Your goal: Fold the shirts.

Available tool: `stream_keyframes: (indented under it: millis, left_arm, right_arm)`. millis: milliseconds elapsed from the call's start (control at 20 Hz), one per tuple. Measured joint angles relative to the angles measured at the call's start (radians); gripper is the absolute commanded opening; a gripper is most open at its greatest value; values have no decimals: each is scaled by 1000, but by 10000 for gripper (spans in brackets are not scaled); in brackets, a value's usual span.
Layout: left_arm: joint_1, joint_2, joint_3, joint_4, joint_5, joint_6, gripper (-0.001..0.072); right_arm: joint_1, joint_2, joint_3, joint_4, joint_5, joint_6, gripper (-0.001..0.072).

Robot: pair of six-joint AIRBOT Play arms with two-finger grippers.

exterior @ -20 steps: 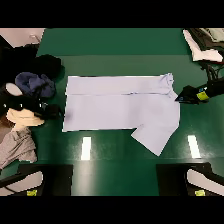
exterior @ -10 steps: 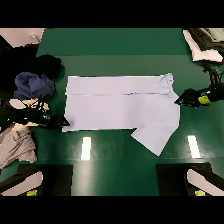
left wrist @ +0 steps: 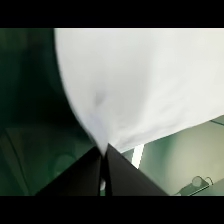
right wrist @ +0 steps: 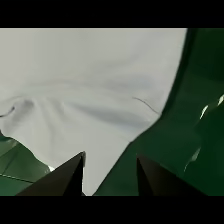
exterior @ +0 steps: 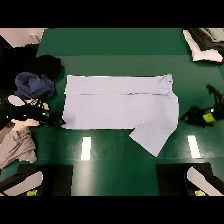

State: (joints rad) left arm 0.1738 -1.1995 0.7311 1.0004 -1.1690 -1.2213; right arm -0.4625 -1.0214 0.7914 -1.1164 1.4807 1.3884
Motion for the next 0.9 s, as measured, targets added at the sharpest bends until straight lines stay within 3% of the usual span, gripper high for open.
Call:
stream_keyframes:
  millis: [200,450,550,600,700,750,900]
  left_arm:
    - [0,1,30,-14,-11,1,22]
    - [0,1,39,-18,-18,2,22]
    - [0,1,40,-19,-20,3,22]
    - [0,1,40,-19,-20,3,22]
    - [0,1,40,-19,-20,3,22]
    - [0,1,40,-19,-20,3,22]
    - [0,1,42,-17,-21,4,20]
  right_arm:
    - [-34,35,-179,26,-49,-5,387]
    - [56,47,-282,58,-175,-14,374]
    - [85,49,-295,63,-218,-14,290]
    - [94,49,-299,64,-235,-14,280]
    - [105,50,-304,65,-257,-13,76]
    - [108,49,-305,66,-262,-12,9]
    - [114,50,-304,66,-272,-12,10]
